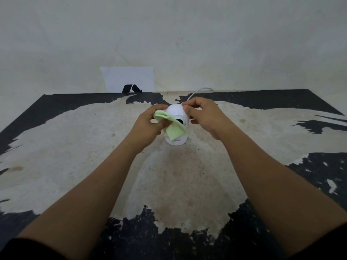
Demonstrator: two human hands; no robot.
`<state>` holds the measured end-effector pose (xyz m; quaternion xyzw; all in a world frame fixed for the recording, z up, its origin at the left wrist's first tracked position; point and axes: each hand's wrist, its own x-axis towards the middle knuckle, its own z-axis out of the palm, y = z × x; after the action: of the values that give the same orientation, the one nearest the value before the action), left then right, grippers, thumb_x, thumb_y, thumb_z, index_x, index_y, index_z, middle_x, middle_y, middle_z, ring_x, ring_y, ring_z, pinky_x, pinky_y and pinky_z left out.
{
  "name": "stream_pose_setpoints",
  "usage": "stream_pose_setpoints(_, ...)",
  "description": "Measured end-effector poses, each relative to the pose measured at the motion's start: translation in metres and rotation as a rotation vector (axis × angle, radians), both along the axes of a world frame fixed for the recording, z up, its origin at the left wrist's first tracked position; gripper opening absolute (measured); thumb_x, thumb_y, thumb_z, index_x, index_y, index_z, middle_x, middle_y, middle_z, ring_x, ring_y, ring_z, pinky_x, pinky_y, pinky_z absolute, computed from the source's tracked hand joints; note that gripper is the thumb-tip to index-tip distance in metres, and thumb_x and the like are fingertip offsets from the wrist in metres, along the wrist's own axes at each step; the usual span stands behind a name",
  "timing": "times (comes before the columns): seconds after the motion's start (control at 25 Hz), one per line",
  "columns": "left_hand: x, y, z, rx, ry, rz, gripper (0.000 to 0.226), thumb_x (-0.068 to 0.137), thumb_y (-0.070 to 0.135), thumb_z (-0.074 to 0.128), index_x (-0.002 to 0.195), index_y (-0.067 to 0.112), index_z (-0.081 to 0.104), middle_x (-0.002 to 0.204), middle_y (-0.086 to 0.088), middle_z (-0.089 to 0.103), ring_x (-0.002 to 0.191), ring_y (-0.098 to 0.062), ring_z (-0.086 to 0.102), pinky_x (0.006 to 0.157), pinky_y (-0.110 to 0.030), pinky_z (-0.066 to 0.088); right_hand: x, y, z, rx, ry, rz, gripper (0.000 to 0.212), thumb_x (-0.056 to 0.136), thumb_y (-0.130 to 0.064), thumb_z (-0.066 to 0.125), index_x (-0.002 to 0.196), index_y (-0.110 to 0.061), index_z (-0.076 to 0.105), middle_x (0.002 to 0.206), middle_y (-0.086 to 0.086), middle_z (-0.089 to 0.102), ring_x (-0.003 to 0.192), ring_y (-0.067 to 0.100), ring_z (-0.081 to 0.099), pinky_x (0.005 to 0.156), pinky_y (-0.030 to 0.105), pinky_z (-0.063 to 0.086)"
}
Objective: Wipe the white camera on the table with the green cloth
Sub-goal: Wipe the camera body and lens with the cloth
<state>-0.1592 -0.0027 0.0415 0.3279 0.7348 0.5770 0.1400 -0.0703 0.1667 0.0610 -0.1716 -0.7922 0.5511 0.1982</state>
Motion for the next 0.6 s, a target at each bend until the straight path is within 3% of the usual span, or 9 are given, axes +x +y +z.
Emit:
stream_pose_setpoints(0.08, 0.002, 0.006, -0.001, 0.009, 0.03, 0.027, 0.024, 0.083, 0.027, 0.066, 0.104, 0.029, 0.057, 0.097, 0.015, 0.061, 0.091, -0.012, 0.058, 0.072, -0.032, 0.05, 0.0, 0.0, -0.001, -0.009, 0.012, 0.004, 0.012, 0.09, -0.021, 0.061, 0.099, -0.02, 0.069, 0.104, -0.002, 0.068, 0.1, 0.024, 0.065, 0.083, 0.039, 0.057)
stream_pose_setpoints(0.2, 0.008, 0.02, -0.001, -0.047, 0.094, 0.095, 0.043, 0.076, 0.041, 0.068, 0.108, 0.021, 0.047, 0.1, 0.004, 0.059, 0.09, -0.015, 0.056, 0.074, -0.033, 0.048, 0.0, -0.001, -0.001, -0.001, 0.029, 0.003, 0.014, 0.089, -0.023, 0.062, 0.1, -0.019, 0.071, 0.103, 0.0, 0.069, 0.094, 0.018, 0.063, 0.076, 0.033, 0.053)
stream_pose_setpoints(0.36, 0.016, 0.034, -0.006, -0.099, 0.153, 0.177, 0.063, 0.066, 0.043, 0.074, 0.114, 0.023, 0.038, 0.111, -0.01, 0.053, 0.094, -0.025, 0.058, 0.069, -0.033, 0.051, 0.001, 0.0, -0.002, 0.013, 0.03, 0.003, 0.015, 0.09, -0.023, 0.061, 0.101, -0.019, 0.071, 0.102, -0.004, 0.068, 0.095, 0.015, 0.063, 0.081, 0.03, 0.052)
stream_pose_setpoints(0.48, 0.017, 0.028, -0.015, -0.115, 0.209, 0.159, 0.072, 0.066, 0.041, 0.076, 0.124, 0.024, 0.036, 0.119, -0.007, 0.049, 0.096, -0.023, 0.056, 0.074, -0.034, 0.051, 0.0, 0.0, -0.003, -0.023, 0.039, 0.004, 0.013, 0.09, -0.021, 0.061, 0.099, -0.018, 0.07, 0.103, -0.005, 0.068, 0.098, 0.02, 0.065, 0.086, 0.037, 0.055)
stream_pose_setpoints(0.6, 0.013, 0.015, -0.011, -0.083, 0.141, 0.084, 0.059, 0.073, 0.03, 0.074, 0.121, 0.033, 0.04, 0.11, 0.003, 0.054, 0.09, -0.018, 0.061, 0.071, -0.028, 0.053, -0.001, 0.0, -0.003, -0.036, 0.03, 0.004, 0.012, 0.09, -0.021, 0.061, 0.098, -0.02, 0.07, 0.106, -0.003, 0.068, 0.097, 0.018, 0.064, 0.087, 0.037, 0.055)
